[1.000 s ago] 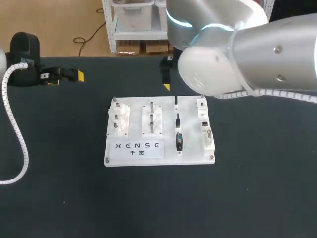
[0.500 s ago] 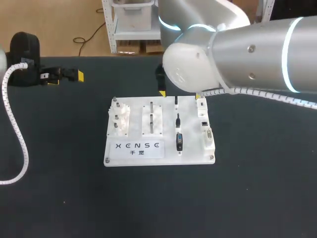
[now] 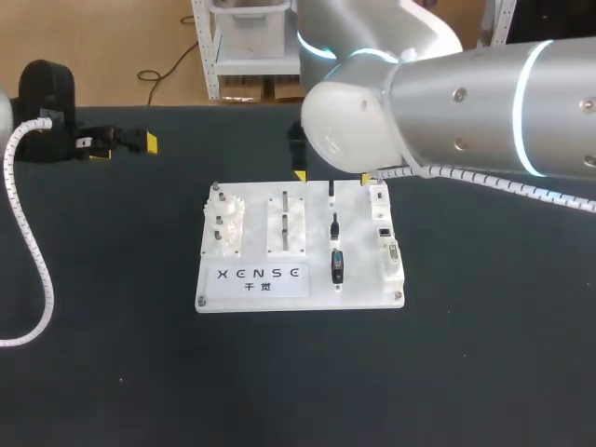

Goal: Insert the USB connector, Ethernet cable, and multi-pin plug into their matching sockets one by one.

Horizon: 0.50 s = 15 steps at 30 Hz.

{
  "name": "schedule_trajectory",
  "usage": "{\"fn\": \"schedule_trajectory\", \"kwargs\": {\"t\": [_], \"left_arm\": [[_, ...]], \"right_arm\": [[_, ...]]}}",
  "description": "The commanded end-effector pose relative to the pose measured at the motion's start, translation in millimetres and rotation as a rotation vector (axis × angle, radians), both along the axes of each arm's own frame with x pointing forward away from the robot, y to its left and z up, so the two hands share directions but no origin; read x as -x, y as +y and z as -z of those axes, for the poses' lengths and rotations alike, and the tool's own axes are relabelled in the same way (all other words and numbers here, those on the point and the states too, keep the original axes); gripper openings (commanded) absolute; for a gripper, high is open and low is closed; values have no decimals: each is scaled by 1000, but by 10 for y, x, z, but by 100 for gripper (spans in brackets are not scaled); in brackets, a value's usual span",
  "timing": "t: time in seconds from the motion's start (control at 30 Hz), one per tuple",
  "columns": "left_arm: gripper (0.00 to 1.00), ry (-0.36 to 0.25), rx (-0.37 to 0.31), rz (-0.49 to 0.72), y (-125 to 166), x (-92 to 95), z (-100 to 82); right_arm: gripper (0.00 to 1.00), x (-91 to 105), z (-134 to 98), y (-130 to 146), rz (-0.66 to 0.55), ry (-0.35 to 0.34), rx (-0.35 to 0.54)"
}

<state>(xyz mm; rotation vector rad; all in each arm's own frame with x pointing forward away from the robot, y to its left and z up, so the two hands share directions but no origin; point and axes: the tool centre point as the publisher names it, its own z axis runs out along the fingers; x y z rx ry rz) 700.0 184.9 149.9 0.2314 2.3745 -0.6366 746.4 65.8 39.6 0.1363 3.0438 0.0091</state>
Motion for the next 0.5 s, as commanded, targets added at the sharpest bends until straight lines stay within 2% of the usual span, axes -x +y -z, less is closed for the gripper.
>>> {"fn": "schedule_trajectory", "kwargs": {"t": [0.03,0.5], "left_arm": [[100,0,0,0,0,0,0],[100,0,0,0,0,0,0]], "right_arm": [[100,39,-6,-24,1,-8,-4],[100,33,147,-20,-15,-24,-22]]}}
